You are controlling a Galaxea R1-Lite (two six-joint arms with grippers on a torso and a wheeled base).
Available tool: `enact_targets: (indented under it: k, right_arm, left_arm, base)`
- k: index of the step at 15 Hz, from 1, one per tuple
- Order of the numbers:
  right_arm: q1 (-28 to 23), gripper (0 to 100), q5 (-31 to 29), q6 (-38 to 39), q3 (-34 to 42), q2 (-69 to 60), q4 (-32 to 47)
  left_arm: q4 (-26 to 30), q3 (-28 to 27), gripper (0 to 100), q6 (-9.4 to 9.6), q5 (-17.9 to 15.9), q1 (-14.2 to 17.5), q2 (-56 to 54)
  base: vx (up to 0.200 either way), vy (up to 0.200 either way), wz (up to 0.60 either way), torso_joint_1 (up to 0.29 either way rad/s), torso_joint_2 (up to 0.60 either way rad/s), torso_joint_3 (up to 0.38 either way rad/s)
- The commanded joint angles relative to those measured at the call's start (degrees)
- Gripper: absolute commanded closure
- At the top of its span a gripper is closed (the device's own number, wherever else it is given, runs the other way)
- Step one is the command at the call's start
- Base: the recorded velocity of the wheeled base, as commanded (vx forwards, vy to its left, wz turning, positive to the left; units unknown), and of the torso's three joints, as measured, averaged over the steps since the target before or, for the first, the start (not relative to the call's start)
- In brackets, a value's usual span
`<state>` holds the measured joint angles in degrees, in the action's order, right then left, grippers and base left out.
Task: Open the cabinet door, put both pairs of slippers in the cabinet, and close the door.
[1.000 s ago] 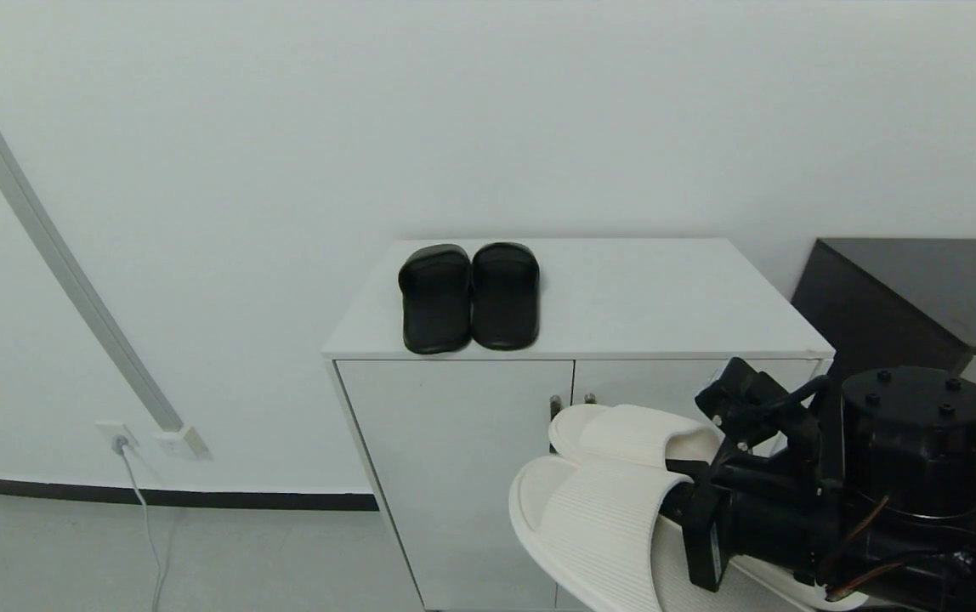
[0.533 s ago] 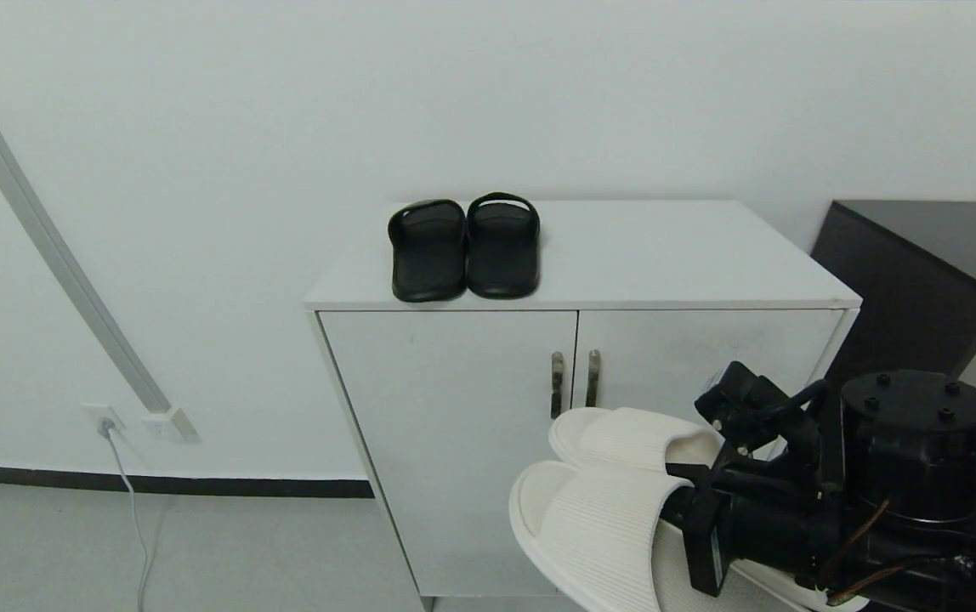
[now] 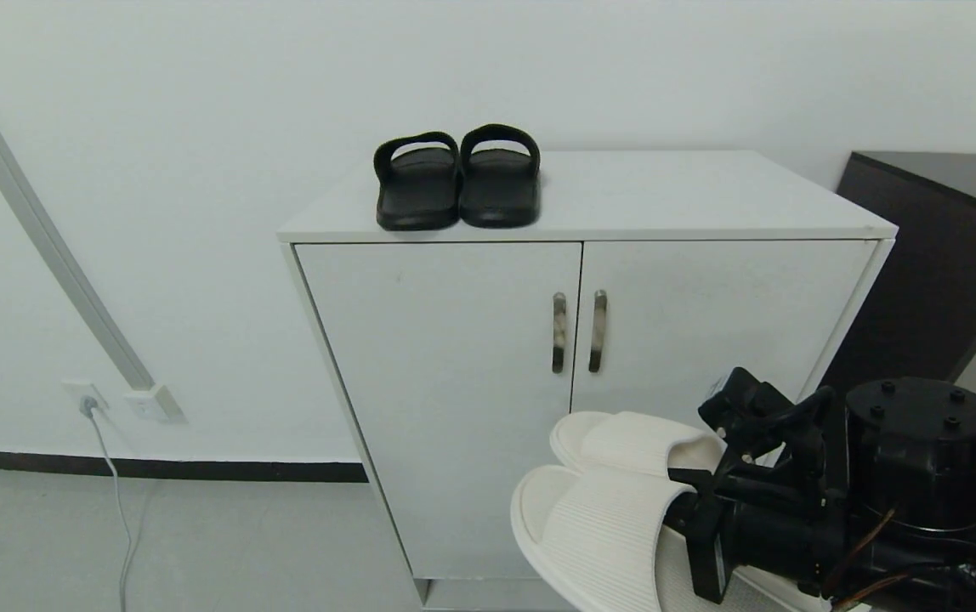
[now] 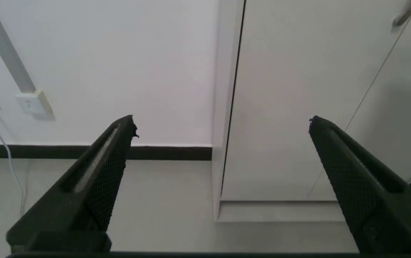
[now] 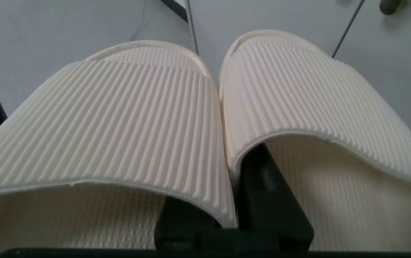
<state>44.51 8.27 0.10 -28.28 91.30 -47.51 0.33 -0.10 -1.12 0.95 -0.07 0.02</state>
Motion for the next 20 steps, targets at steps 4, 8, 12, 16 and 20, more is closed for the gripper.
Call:
enact_targets:
  k: [4,8,12,16,20]
  right_arm:
    - [0.05,100,0.0,-0.1,0.68,0.37,-1.18]
    - [0.05,100,0.0,-0.1,0.95,0.37,-1.18]
    - [0.23,100,0.0,-0.1,1.3,0.29,-1.27]
    - [0.23,100,-0.09,-0.1,1.48,0.2,-1.27]
    - [0.23,100,-0.18,-0.71,1.74,-0.06,-1.27]
  left_arm:
    - [0.02,0.01,0,-0.02,0.02,-0.01,0.06]
    - [0.02,0.01,0,0.07,0.02,0.07,0.06]
    - [0.02,0.01,0,0.07,-0.07,-0.01,0.06]
    - [0.02,0.01,0,-0.02,0.37,0.07,0.06]
    - [0.02,-1.48,0,1.39,0.54,0.07,1.03]
  base:
    - [0.0,0.0,0.0,-0.11,0.46,0.349]
    - [0.0,0.0,0.0,-0.045,0.44,0.383]
    - [0.0,0.0,0.0,-0.005,0.24,0.244]
    - [0.0,0.0,0.0,0.001,0.01,0.012]
    - [0.0,0.0,0.0,0.0,0.0,0.0]
